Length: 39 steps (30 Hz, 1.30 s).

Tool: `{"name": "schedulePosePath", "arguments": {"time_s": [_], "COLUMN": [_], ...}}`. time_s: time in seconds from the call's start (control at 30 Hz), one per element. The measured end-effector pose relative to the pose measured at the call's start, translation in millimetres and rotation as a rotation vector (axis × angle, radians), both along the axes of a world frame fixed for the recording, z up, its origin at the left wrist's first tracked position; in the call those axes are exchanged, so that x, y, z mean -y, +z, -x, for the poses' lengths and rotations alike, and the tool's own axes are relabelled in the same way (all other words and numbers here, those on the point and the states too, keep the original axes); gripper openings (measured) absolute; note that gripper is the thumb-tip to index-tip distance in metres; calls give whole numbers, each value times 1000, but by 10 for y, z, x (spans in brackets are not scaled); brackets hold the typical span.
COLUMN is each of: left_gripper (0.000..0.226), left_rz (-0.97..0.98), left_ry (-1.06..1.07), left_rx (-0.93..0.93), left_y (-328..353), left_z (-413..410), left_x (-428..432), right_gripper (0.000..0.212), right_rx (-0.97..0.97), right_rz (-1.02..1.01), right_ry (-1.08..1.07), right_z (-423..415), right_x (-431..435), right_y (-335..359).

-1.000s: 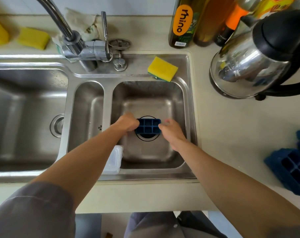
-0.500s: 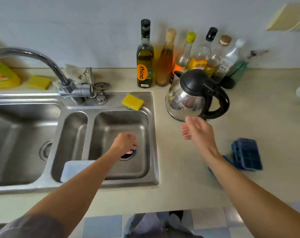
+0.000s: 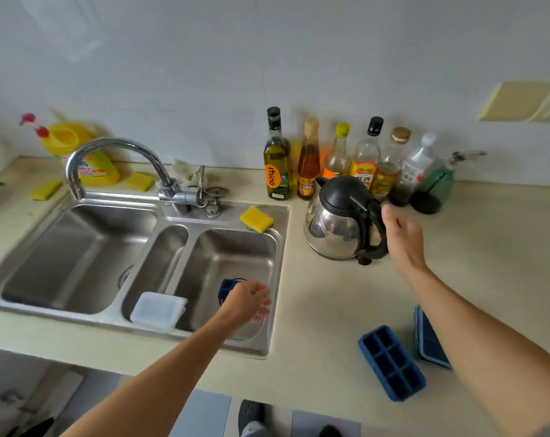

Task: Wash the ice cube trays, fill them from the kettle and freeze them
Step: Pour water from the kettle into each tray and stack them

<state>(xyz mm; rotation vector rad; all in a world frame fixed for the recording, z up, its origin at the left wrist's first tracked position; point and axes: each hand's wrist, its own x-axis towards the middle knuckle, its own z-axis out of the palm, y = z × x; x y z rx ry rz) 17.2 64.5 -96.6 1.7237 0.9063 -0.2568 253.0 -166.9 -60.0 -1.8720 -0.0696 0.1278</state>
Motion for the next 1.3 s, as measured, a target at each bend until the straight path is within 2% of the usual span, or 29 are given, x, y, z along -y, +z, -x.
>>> {"name": "schedulePosePath", "arguments": {"time_s": [0.1,0.3,0.43,0.63,0.9,1.17,1.3], "left_gripper": [24,24,20,19,19,17,31], "left_rz": [-12,26,111,91,157,159,226], "left_ry": [11,30,-16,-160,-228,-193,-117], "left_rx": [-49,-36,-51,0,99,235,244], "left_y": [125,100,17,-167,-383,-399,-404], "left_z": [164,286,273,235,407,580,712], "left_x": [111,100,6,-206,-628,-732,-730], "right_gripper": [58,73,73,68,66,70,68], "right_rx": [-81,-137,-140,-178,-208,-251,-261], "right_rz": [-49,-59,-90,-170,-130,-127,-142], "right_ry": [102,36,-20,-166,-245,-263,-215], "right_z": [-133,136,575,1122,1767,2550,2744], "right_x": [-66,-137,-272,-512,-701,-862,-813], "right_y": [3,-74,-107,-110,-78,-71,10]}}
